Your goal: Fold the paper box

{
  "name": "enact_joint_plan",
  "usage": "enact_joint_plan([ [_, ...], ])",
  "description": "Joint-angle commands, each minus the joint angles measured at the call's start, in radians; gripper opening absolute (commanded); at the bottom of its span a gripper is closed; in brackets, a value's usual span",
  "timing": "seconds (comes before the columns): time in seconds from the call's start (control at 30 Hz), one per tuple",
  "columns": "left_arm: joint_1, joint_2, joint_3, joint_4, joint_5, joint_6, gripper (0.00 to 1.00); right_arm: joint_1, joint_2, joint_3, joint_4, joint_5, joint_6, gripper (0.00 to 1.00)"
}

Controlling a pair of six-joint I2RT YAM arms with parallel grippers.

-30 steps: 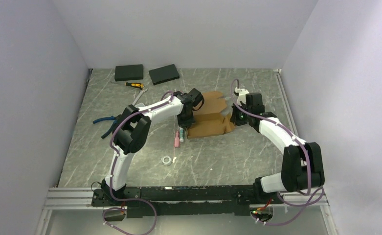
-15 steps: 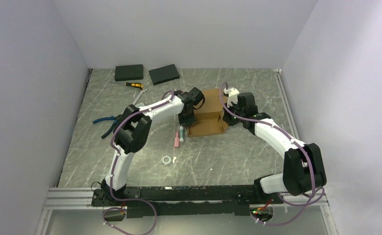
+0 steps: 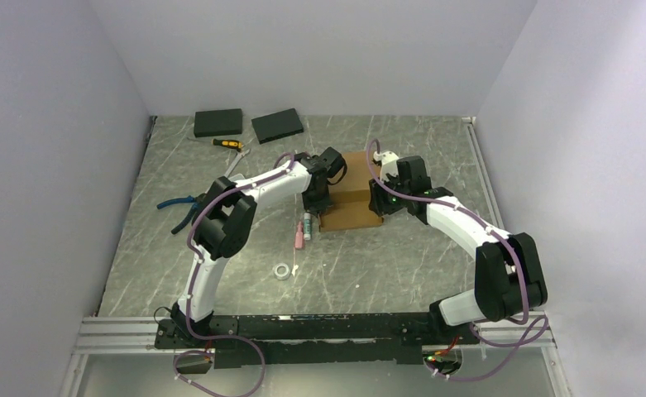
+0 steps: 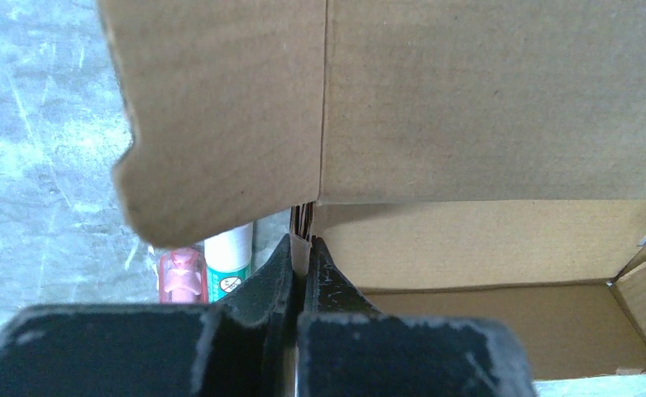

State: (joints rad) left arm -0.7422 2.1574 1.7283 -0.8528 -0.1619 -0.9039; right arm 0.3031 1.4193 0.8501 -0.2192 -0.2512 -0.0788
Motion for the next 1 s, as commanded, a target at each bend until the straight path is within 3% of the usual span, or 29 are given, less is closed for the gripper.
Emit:
enact_joint_plan([
  [0.0, -0.008, -0.004, 0.025, 0.018, 0.003, -0.016, 0.0, -0.012, -0.024, 0.016, -0.023, -0.074, 0.0, 0.42],
  [0.97, -0.005, -0.007, 0.007, 0.026, 0.005, -0.02, 0.0, -0.252, 0.093, 0.058, -0.074, -0.511, 0.127, 0.51],
])
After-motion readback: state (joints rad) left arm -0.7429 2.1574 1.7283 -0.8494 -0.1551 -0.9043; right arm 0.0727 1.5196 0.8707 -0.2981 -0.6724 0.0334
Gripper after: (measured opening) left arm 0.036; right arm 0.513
